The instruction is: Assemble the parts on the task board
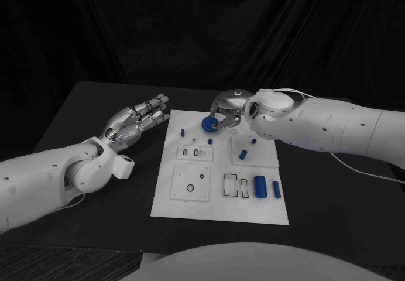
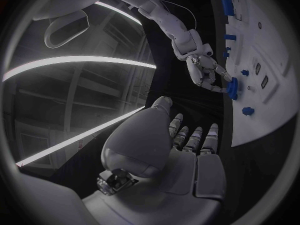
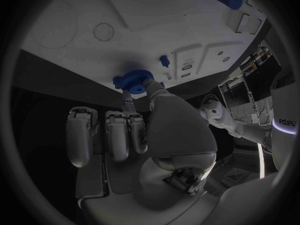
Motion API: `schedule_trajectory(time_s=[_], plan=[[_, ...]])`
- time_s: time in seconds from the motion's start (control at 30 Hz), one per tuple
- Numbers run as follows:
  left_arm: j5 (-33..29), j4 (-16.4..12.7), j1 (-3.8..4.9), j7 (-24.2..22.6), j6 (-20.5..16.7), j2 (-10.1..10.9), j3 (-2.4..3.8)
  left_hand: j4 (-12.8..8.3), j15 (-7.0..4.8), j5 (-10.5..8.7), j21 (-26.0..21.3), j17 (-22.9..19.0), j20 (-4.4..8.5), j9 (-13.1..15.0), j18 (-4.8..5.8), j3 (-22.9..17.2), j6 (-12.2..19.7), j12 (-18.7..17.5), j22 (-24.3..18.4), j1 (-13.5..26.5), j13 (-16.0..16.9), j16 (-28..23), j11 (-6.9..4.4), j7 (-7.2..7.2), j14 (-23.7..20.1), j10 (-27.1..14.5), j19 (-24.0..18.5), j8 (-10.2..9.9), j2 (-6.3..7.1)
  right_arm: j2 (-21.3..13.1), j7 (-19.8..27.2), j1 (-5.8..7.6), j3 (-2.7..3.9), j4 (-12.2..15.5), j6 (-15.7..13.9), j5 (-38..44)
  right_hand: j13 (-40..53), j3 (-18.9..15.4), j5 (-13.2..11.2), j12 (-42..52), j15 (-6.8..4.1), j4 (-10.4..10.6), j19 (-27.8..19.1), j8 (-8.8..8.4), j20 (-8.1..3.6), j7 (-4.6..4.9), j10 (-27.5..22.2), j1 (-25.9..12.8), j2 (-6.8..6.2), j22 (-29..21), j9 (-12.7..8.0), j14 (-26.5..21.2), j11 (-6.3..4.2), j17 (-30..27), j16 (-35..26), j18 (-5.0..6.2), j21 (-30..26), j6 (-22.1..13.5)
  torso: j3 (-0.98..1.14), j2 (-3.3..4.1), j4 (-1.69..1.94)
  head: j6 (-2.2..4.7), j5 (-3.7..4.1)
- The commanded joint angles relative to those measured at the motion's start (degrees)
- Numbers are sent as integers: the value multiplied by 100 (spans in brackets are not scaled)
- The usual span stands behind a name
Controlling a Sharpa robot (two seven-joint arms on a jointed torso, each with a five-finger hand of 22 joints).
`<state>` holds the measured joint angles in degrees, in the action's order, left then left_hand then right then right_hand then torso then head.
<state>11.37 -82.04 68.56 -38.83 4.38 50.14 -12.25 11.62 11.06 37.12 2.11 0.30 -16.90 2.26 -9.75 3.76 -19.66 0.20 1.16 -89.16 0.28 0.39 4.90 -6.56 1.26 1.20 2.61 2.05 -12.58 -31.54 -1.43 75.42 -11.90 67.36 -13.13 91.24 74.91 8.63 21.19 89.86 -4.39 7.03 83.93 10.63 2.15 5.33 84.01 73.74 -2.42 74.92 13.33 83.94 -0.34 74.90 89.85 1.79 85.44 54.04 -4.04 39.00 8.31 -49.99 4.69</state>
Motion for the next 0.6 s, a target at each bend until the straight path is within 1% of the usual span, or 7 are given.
schedule_trajectory(time_s=[0.03, 0.23, 0.33, 0.37, 0.4, 0.47, 0.6], plan=[[-2, -2, -6, -322, 86, -14, 5, -3, 45, -12, -2, 8, 9, 7, 23, -38, -15, 11, -7, -13, 4, 2, 51, -35, -7, -5, -5, 29, -35, 63, -104, 11, 4, -93, 187, 59, 1509, 33, -26, 14, 24, 3, 220, -38, 11, -109, 599, 39, 52, 1177, 729, 606, -21, 1510, 15, -21, -33, 80, -1, 4, 2, -1, -9], [-2, 2, -7, -326, 92, -8, 5, -6, 48, -12, -1, 7, 9, 7, 26, -45, -18, 11, -6, -12, 4, 1, 56, -38, -8, -4, -3, 30, -34, 113, -160, 7, 4, -120, 225, 71, 1509, 38, -103, 14, 46, -14, 185, -141, 32, -84, 599, 12, 27, 1153, 727, 606, -14, 1510, 15, -7, -79, -65, -6, 5, -4, -1, -9], [-2, 7, -7, -326, 98, -11, 5, -6, 48, -12, -1, 7, 9, 7, 26, -45, -18, 11, -6, -12, 4, 1, 56, -38, -8, -4, -3, 30, -34, 117, -174, 6, 4, -104, 229, 74, 1509, 45, -186, 14, 82, -19, 148, -298, 65, -38, 599, -27, 12, 1126, 702, 606, 21, 1510, 15, 7, -133, -307, -2, 6, -2, -1, -10], [-2, 9, -7, -326, 99, -13, 5, -6, 48, -12, -1, 7, 9, 7, 26, -45, -18, 11, -6, -12, 4, 1, 56, -38, -8, -4, -3, 30, -34, 118, -174, 5, 4, -102, 229, 74, 1509, 45, -186, 14, 82, -19, 148, -298, 65, -38, 599, -27, 12, 1126, 702, 606, 21, 1510, 15, 7, -133, -307, -1, 6, -1, -1, -9], [-2, 10, -7, -325, 101, -14, 5, -6, 48, -12, -1, 7, 9, 7, 26, -45, -18, 11, -6, -12, 4, 1, 56, -38, -8, -4, -3, 30, -34, 119, -174, 5, 4, -100, 228, 74, 1509, 45, -205, 14, 92, -19, 142, -346, 71, -26, 599, -38, 5, 1122, 687, 606, 28, 1510, 15, 10, -142, -385, 1, 7, -1, -1, -7], [-2, 11, -7, -325, 105, -18, 4, -8, 49, -11, -1, 7, 9, 7, 27, -49, -18, 11, -6, -11, 3, 1, 59, -41, -7, -6, -3, 30, -32, 120, -174, 5, 4, -97, 224, 75, 1509, 51, -269, 14, 120, -28, 110, -497, 100, -2, 599, -56, -4, 1099, 636, 606, 52, 1510, 15, 22, -188, -635, 4, 6, 1, -1, -7], [-2, 15, -8, -323, 108, -20, 4, -8, 49, -11, -1, 7, 9, 7, 27, -49, -18, 11, -6, -11, 3, 1, 59, -41, -7, -6, -3, 30, -32, 116, -170, 4, 4, -92, 209, 75, 1509, 58, -297, 14, 133, -47, 80, -590, 116, 5, 599, -61, -7, 1077, 601, 606, 62, 1510, 15, 35, -234, -786, 2, 3, -5, -1, -17]])
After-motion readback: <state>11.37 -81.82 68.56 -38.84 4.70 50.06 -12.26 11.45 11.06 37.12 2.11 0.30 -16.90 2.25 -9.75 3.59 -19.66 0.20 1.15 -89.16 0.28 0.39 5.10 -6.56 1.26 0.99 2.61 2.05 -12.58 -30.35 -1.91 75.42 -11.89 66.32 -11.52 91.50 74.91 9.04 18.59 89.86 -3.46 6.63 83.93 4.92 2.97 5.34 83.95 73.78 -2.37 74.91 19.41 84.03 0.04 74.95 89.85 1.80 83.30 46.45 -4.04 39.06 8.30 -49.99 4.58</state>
